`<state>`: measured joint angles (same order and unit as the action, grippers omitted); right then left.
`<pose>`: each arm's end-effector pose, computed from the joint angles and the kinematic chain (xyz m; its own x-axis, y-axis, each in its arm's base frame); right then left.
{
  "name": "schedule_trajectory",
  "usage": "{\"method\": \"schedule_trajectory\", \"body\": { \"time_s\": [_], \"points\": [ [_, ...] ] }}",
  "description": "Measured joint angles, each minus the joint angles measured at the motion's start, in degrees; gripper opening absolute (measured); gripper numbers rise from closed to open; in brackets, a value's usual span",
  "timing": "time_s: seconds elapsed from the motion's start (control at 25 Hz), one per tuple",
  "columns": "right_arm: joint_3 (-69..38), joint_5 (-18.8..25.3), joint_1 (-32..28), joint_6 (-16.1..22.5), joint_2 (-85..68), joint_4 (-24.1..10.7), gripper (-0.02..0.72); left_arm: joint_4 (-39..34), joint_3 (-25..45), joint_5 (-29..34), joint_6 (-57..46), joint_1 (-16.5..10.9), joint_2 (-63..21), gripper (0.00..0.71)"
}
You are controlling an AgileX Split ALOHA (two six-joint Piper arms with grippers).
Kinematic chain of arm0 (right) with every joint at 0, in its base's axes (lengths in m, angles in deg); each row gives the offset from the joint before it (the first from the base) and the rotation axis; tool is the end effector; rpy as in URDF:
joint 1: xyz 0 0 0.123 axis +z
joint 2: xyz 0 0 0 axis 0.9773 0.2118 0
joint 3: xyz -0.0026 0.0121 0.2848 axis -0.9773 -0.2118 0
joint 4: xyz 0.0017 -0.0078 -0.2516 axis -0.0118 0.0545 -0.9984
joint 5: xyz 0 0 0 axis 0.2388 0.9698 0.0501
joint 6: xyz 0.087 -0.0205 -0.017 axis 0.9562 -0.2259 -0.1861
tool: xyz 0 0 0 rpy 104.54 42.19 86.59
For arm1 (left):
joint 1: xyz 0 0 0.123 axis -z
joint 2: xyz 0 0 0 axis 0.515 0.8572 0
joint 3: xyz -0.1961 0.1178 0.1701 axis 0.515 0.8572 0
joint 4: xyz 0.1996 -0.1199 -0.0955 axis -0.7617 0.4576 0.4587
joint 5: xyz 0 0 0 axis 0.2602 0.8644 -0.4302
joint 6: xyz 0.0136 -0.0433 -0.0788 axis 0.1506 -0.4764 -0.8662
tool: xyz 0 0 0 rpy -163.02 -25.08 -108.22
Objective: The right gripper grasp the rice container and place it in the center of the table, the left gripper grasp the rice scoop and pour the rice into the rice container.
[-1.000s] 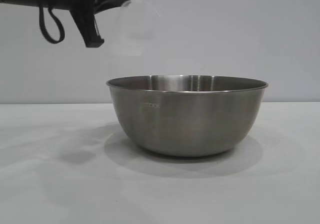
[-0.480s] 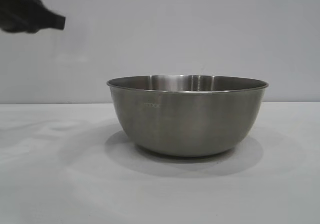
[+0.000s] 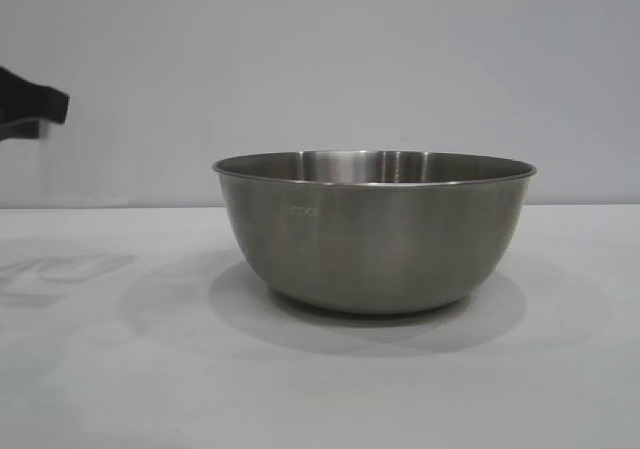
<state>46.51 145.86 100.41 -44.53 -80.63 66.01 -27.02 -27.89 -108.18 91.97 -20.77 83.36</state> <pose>-0.0100 -0.0009 0.2682 -0.4806 -0.1951 -0.8549 -0.4078 0.9128 0.0210 0.2784 -0.0474 0.0962 -0.2925 0.0978 -0.9512 0.1618 0.9855 0.0516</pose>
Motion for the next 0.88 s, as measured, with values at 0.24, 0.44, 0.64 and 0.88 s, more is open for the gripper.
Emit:
{"method": "schedule_trajectory", "body": {
  "time_s": [0.24,0.44,0.64,0.88],
  "points": [
    [0.0,0.0,0.0,0.0,0.0,0.0,0.391,0.0,0.2,0.0,-0.1,0.0,3.9,0.0],
    [0.0,0.0,0.0,0.0,0.0,0.0,0.391,0.0,3.8,-0.1,-0.3,0.0,4.3,0.05],
    [0.0,0.0,0.0,0.0,0.0,0.0,0.391,2.8,7.8,-0.1,-6.9,0.0,4.0,0.092],
    [0.0,0.0,0.0,0.0,0.0,0.0,0.391,5.2,11.4,-0.1,-11.1,0.0,-3.2,0.092]
  ]
}}
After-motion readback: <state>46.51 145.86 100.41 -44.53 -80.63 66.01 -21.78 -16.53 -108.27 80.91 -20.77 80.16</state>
